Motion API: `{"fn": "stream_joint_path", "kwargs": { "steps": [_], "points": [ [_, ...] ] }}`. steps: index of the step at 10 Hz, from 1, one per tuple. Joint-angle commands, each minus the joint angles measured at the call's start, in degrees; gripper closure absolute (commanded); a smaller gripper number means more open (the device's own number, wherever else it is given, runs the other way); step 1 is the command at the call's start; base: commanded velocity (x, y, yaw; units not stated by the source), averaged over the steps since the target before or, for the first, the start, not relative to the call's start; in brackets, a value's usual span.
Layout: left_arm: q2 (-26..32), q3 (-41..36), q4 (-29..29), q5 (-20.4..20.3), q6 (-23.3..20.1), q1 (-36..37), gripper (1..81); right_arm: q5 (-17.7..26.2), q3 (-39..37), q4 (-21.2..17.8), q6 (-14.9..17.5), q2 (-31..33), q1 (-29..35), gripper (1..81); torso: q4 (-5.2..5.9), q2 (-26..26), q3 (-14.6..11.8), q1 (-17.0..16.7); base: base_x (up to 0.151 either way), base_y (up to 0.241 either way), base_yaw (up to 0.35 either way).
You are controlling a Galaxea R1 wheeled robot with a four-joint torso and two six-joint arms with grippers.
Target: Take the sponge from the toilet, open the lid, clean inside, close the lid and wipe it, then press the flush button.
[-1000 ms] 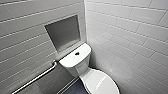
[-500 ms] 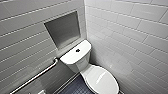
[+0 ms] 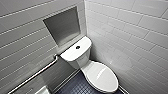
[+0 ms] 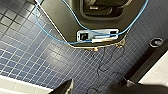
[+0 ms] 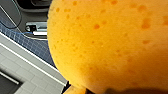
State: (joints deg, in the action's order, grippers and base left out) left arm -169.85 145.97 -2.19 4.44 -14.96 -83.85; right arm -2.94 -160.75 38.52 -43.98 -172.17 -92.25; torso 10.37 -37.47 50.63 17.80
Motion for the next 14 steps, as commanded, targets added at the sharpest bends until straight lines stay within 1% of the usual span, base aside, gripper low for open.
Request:
{"fn": "stream_joint_path", "kwargs": {
  "steps": [1, 2, 3, 4, 5, 7, 8, 14],
  "points": [
    [0.47, -0.07, 0.17, 5.05, -0.34, -1.19, 1.0, 5.67, 1.75, -30.99, 36.87, -1.27, 0.26, 81.1, 0.00, -0.05, 0.00, 0.02, 0.000, 0.000, 0.000],
    [0.47, -0.07, 0.09, 5.05, -0.34, -1.28, 1.0, 5.66, 1.50, -35.50, 42.02, -1.10, 0.51, 81.1, 0.00, 0.50, 0.00, -0.31, 0.000, 0.000, 0.000],
    [0.39, -0.15, 0.08, 5.05, -0.34, -1.37, 1.0, 5.83, 1.33, -36.15, 42.40, -0.58, 1.91, 81.1, 0.00, 6.21, 0.00, -4.04, 0.000, 0.000, 0.000],
    [0.21, -0.15, 0.17, 5.05, -0.34, -1.37, 1.0, 6.63, 1.50, -36.15, 42.40, 0.13, 2.64, 81.1, 0.00, 6.15, 0.00, -4.13, 0.000, 0.000, 0.000],
    [0.21, -0.07, 0.17, 5.05, -0.34, -1.37, 1.0, 5.84, 1.67, -36.41, 42.40, 0.04, 2.37, 81.1, 0.00, 6.67, -2.47, -4.61, 0.000, 0.000, 0.000],
    [0.21, -0.07, 0.17, 5.05, -0.34, -1.37, 1.0, 5.75, 1.76, -36.50, 42.31, -0.13, 2.54, 81.1, 0.00, 9.64, -6.12, -6.51, 0.000, 0.000, 0.000],
    [0.12, -0.07, 0.17, 4.97, -0.34, -1.37, 1.0, 5.67, 1.76, -36.68, 42.31, -0.13, 2.46, 81.1, 0.00, 11.22, -7.46, -7.52, 0.000, 0.000, 0.000],
    [-0.41, 0.37, 0.26, 4.97, -0.34, -1.37, 1.0, 5.75, 1.85, -36.69, 42.31, -0.57, 2.63, 81.1, 0.00, 23.43, -19.76, -15.59, 0.000, 0.000, 0.000]
  ]
}}
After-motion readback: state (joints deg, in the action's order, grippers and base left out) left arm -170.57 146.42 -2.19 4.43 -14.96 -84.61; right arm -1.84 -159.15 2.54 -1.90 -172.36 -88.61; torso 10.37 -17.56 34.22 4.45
